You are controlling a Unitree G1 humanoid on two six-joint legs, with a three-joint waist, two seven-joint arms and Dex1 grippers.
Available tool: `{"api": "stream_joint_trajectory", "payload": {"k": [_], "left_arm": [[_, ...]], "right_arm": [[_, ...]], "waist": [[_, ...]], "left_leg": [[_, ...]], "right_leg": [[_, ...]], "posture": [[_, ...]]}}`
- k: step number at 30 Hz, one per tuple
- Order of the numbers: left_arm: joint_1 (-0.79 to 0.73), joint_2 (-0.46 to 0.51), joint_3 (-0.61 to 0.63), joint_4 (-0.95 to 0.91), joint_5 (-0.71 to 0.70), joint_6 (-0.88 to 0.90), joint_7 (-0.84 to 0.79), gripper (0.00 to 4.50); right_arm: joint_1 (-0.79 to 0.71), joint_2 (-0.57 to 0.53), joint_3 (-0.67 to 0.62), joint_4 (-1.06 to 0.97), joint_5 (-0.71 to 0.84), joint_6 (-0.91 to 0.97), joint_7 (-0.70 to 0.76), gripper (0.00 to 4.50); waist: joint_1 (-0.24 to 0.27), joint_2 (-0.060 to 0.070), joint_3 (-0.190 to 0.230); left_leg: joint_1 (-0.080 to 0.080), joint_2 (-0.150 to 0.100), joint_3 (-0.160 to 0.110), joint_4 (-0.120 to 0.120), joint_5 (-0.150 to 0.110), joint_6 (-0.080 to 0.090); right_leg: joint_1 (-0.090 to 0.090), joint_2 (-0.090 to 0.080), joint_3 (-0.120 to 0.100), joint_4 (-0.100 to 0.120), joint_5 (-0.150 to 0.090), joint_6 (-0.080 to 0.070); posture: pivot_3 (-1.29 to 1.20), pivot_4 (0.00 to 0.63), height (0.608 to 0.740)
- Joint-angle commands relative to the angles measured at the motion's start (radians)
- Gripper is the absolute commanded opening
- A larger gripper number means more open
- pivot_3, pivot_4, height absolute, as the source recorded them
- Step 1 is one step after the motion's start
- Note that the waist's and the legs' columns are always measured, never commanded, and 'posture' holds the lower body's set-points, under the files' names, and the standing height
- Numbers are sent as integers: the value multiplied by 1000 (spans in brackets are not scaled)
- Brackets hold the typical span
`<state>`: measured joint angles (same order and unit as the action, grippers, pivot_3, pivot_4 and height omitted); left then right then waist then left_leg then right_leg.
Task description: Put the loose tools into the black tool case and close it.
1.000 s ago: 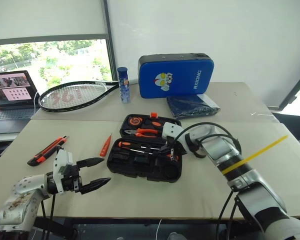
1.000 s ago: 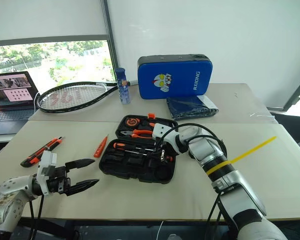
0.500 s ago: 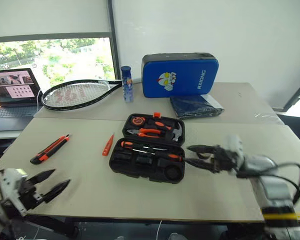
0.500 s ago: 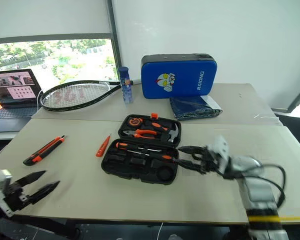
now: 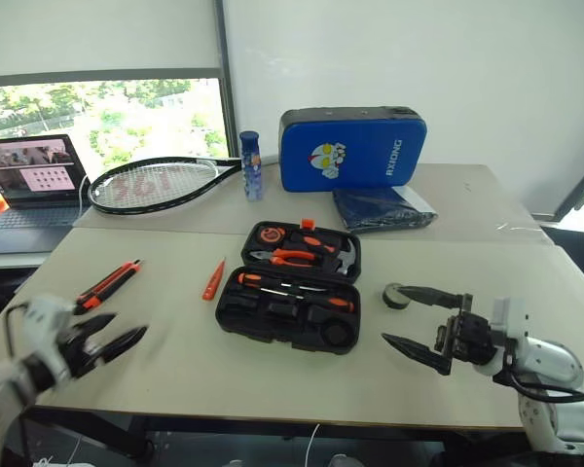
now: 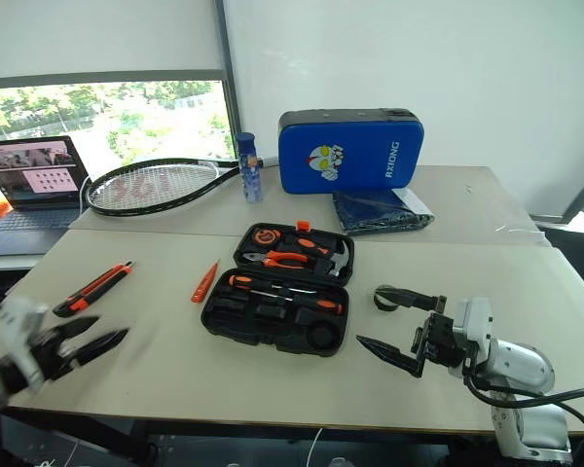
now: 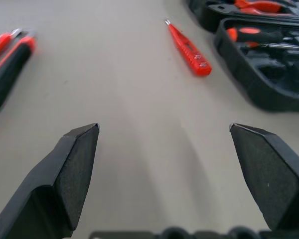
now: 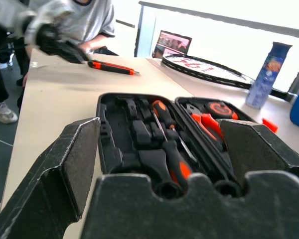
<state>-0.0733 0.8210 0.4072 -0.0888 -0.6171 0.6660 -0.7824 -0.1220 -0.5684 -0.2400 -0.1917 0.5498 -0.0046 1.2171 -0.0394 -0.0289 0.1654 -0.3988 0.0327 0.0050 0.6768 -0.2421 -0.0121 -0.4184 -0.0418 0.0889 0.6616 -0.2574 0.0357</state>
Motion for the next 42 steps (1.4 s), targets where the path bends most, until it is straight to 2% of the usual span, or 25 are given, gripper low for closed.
{"api": "stream_joint_trajectory", "payload": {"k": [1,5,14,16,17,23,24,26,28,32,35,38,42], "left_arm": [[-292,1,-215,87,120,200,147,4500],[-520,-80,-351,245,219,279,236,4500],[-730,-225,-534,474,381,297,277,4500],[-751,-244,-547,509,400,317,279,3980],[-756,-244,-571,517,417,317,266,3902],[-751,-248,-577,523,429,345,208,1814],[-747,-243,-570,522,431,344,206,1575],[-740,-226,-534,517,421,329,193,771],[-740,-207,-497,517,409,306,174,444],[-708,-129,-426,483,345,43,-65,444],[-676,-66,-418,456,288,-185,-363,444],[-690,-58,-449,529,302,-447,-574,444],[-784,-106,-550,626,363,-631,-776,444]], "right_arm": [[-78,-37,45,-75,27,96,-52,4448],[-111,-50,85,-99,22,138,-77,4448],[-80,-58,105,-142,35,170,-105,4448],[-74,-60,106,-151,42,177,-108,4500],[-70,-61,105,-154,43,178,-109,4500],[-45,-74,91,-161,50,179,-102,4500],[-40,-76,88,-161,52,179,-102,4500],[-23,-85,80,-162,53,176,-96,4500],[-10,-92,76,-162,53,173,-93,4500],[16,-107,63,-171,55,169,-87,4500],[42,-117,45,-191,68,183,-93,4500],[74,-128,34,-206,74,191,-96,4500],[100,-133,32,-224,77,192,-107,4500]], "waist": [[0,0,0],[-3,-1,0],[13,-2,1],[19,-2,1],[20,-2,1],[21,-1,1],[21,-1,1],[22,-1,1],[20,-1,1],[7,-2,1],[7,-3,2],[18,-3,2],[32,-3,2]], "left_leg": [[-1,0,-1,0,0,0],[-3,-1,-2,-1,0,0],[-8,-2,-3,0,-1,0],[-6,-3,-3,2,-1,0],[-6,-3,-3,2,0,-1],[-5,-3,-3,2,0,-1],[-5,-3,-3,2,0,-1],[-5,-3,-4,2,0,-1],[-5,-3,-4,2,0,-1],[-6,-3,-4,1,0,-1],[-8,-2,-4,1,0,-1],[-7,-2,-3,1,0,-1],[-7,-3,-3,3,0,-1]], "right_leg": [[-1,0,0,0,1,-1],[-3,1,0,1,1,-2],[-5,0,-1,-1,1,-1],[-3,0,-1,0,1,-1],[-2,0,-1,1,1,0],[-1,0,-1,1,1,0],[-1,0,-1,1,1,0],[-2,0,-1,1,1,0],[-2,0,-1,1,1,0],[-4,0,-1,1,1,-1],[-5,0,-2,1,1,-1],[-3,0,-2,-1,1,-1],[-2,0,-3,-2,1,-1]], "posture": [[0,150,740],[0,150,740],[0,150,740],[0,150,740],[0,150,740],[0,150,740],[0,150,740],[0,150,740],[0,150,740],[0,150,740],[0,150,740],[0,150,740],[0,150,740]]}}
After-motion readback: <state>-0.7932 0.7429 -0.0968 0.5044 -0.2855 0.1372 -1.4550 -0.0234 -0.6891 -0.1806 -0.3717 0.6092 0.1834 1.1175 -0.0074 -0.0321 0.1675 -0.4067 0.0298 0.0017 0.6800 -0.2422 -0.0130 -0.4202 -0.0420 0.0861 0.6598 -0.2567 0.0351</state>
